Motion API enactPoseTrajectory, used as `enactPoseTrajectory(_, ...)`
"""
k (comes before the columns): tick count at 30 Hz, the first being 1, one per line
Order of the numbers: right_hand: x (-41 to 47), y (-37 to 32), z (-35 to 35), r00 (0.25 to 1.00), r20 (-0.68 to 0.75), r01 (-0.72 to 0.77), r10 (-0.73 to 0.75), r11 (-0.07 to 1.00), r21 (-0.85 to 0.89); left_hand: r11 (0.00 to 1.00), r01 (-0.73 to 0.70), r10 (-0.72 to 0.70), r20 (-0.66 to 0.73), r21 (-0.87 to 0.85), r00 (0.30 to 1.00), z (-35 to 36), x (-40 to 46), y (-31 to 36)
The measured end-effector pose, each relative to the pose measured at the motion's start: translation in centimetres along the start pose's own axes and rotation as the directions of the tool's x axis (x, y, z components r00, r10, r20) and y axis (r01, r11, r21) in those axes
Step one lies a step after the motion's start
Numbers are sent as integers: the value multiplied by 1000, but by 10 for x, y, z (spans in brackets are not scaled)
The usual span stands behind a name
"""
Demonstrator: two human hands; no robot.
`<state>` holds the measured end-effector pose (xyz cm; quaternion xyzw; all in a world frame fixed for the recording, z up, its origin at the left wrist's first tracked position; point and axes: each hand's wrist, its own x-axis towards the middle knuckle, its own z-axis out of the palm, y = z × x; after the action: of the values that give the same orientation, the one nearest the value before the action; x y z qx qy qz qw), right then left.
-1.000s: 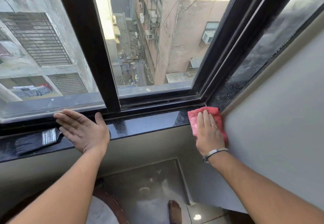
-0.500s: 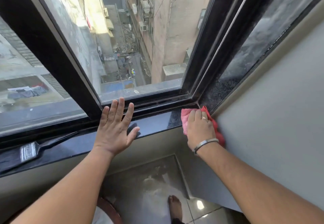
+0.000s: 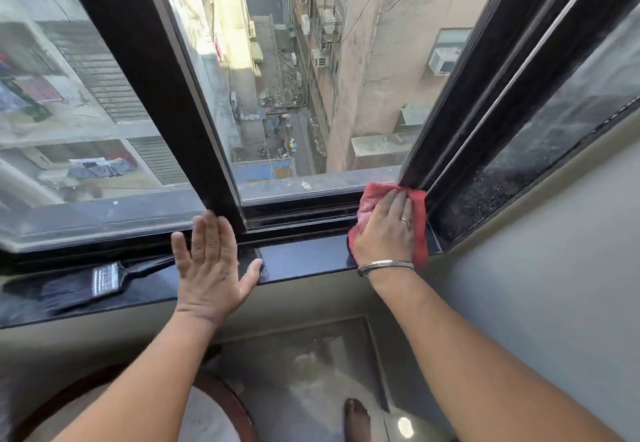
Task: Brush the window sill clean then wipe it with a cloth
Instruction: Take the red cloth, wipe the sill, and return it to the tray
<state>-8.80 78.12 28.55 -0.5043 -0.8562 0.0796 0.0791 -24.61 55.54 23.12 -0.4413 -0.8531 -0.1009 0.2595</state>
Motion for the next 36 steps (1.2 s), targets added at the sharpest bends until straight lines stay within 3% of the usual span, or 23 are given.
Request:
enactPoseTrajectory(4,-11,-17,2,999,14,51,-50,993,-109,986,166,-164,117,-7,980,-3,-14,-34)
enactPoseTrajectory(8,-38,-68,7,975,62,217,-212,973,-82,985,164,-153,167,-55,974,3,-12,-36)
enactPoseTrajectory(13,-77,-127,21,881,120,462,-457,887,-19,984,163,-148,189,-71,971,3,-12,-40)
enactPoseTrajectory(18,-46,-77,13,795,18,602,-606,786,-141,984,164,-148,190,-71,971,3,-11,-38)
enactPoseTrajectory(20,-23,-40,4,801,2,580,-599,775,-248,984,167,-150,200,-69,968,4,-10,-38)
enactPoseTrajectory(24,9,19,-14,907,91,411,-412,815,-408,983,174,-156,216,-66,964,7,-8,-37)
enactPoseTrajectory(27,14,45,-25,961,72,273,-267,877,-395,982,177,-159,227,-60,961,7,-6,-36)
enactPoseTrajectory(29,-4,37,-26,962,37,268,-270,917,-296,981,186,-168,233,-54,958,6,-5,-34)
enactPoseTrajectory(32,-59,-9,-7,841,3,539,-541,837,-90,981,189,-171,237,-53,956,5,-5,-33)
enactPoseTrajectory(34,-84,-47,13,732,152,672,-664,741,-2,980,188,-170,231,-61,958,6,-5,-34)
enactPoseTrajectory(36,-90,-72,30,706,285,673,-649,739,13,982,178,-160,221,-64,962,8,-5,-35)
